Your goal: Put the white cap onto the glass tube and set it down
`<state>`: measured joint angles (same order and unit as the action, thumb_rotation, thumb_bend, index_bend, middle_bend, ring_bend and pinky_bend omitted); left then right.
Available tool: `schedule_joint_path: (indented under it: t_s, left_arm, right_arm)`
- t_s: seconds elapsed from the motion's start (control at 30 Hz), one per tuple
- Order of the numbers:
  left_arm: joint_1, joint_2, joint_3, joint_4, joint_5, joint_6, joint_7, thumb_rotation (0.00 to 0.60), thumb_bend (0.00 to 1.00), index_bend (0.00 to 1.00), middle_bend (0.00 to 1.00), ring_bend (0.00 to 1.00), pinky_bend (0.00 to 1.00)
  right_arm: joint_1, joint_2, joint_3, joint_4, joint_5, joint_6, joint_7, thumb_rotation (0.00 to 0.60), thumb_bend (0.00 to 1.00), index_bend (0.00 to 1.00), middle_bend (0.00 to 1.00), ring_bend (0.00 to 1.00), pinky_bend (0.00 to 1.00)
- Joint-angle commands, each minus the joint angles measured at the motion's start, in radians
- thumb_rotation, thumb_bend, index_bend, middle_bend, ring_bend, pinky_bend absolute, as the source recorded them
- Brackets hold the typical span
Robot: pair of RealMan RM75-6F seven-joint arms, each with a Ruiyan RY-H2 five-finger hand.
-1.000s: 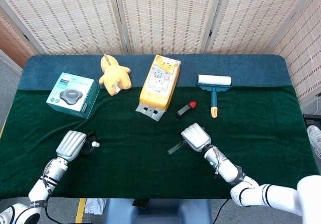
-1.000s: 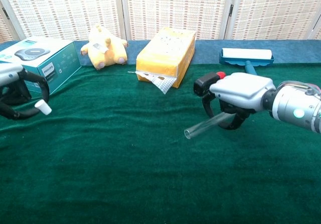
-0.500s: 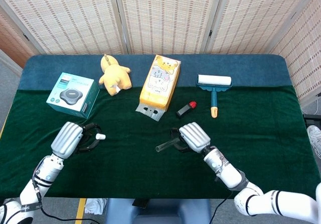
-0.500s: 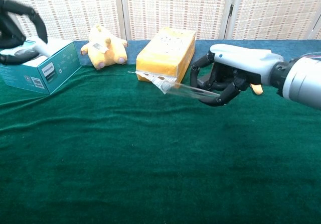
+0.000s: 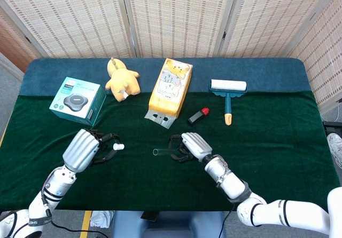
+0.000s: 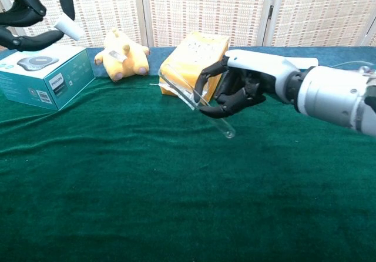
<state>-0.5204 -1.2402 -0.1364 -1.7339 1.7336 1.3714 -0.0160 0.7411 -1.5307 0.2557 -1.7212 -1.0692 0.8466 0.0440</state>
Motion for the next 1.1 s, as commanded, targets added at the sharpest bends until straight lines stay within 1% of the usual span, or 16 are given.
schedule_joint_path:
  t_s: [0.03,0.17,0.4,0.67,1.1]
  left_arm:
    - [-0.008,-0.015,0.001,0.008,0.027,0.013,0.03,0.6,0.47,0.58,1.0,0.87,0.84]
    - [-0.018,-0.033,0.003,0.019,0.047,0.013,0.065,0.6,0.47,0.58,1.0,0.87,0.84]
    - [-0.041,-0.043,0.007,0.03,0.051,-0.024,0.12,0.6,0.47,0.58,1.0,0.87,0.84]
    - [-0.061,-0.037,0.009,0.019,0.042,-0.052,0.132,0.6,0.47,0.58,1.0,0.87,0.84]
    - [-0.081,-0.035,0.018,-0.001,0.039,-0.075,0.148,0.6,0.47,0.58,1.0,0.87,0.84]
  right_arm:
    - [0.016,-0.028,0.02,-0.002,0.037,-0.008,0.017,0.6,0.7,0.95,1.0,1.0,1.0]
    - [0.031,-0.056,0.03,0.001,0.068,-0.01,0.021,0.6,0.7,0.95,1.0,1.0,1.0]
    - [0.063,-0.087,0.044,0.006,0.107,-0.01,-0.003,0.6,0.7,0.95,1.0,1.0,1.0]
    - [0.096,-0.114,0.056,0.013,0.153,0.012,-0.051,0.6,0.7,0.95,1.0,1.0,1.0]
    - [0.115,-0.139,0.057,0.026,0.167,0.032,-0.076,0.6,0.7,0.95,1.0,1.0,1.0]
